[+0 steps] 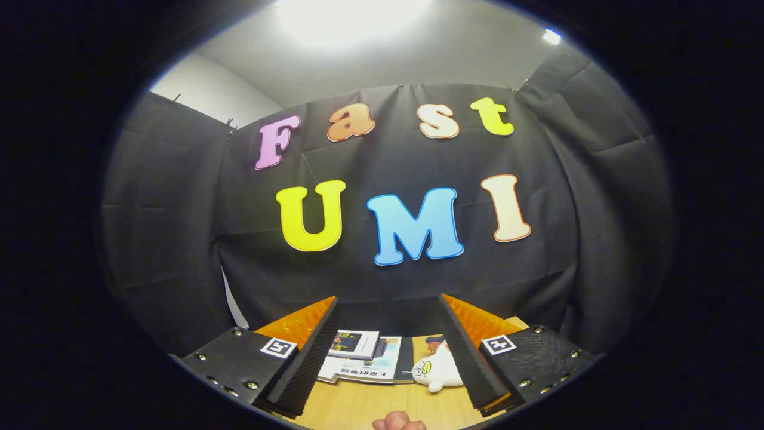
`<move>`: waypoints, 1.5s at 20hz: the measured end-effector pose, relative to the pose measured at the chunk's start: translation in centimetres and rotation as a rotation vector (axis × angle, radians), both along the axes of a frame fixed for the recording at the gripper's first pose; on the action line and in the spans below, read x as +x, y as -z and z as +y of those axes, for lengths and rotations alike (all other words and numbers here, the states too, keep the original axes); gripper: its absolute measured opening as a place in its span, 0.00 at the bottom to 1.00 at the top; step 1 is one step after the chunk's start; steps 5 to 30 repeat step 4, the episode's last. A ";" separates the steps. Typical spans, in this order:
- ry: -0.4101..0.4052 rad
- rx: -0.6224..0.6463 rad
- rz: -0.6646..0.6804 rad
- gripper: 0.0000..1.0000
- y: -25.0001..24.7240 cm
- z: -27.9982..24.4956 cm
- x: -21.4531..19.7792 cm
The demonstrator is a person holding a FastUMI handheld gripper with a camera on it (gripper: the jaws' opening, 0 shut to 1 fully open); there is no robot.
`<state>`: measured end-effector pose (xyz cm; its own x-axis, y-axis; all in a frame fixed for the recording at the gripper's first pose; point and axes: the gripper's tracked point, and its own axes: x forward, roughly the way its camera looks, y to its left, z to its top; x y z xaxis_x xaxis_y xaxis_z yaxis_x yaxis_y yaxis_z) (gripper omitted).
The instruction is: Open the storage box then place both shoes into the box .Put the left shoe in first, then the right shoe, with the right side of both shoes facing outward in a uniform manner.
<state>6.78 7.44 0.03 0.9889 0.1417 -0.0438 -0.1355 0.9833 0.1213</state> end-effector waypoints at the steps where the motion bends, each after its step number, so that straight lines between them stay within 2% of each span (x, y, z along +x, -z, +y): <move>1: 0.003 0.007 -0.001 0.97 0.0 -0.9 0.2; 4: 0.005 0.015 -0.011 0.97 0.2 -3.1 1.1; 30: 0.005 0.015 -0.011 0.97 0.2 -3.1 1.1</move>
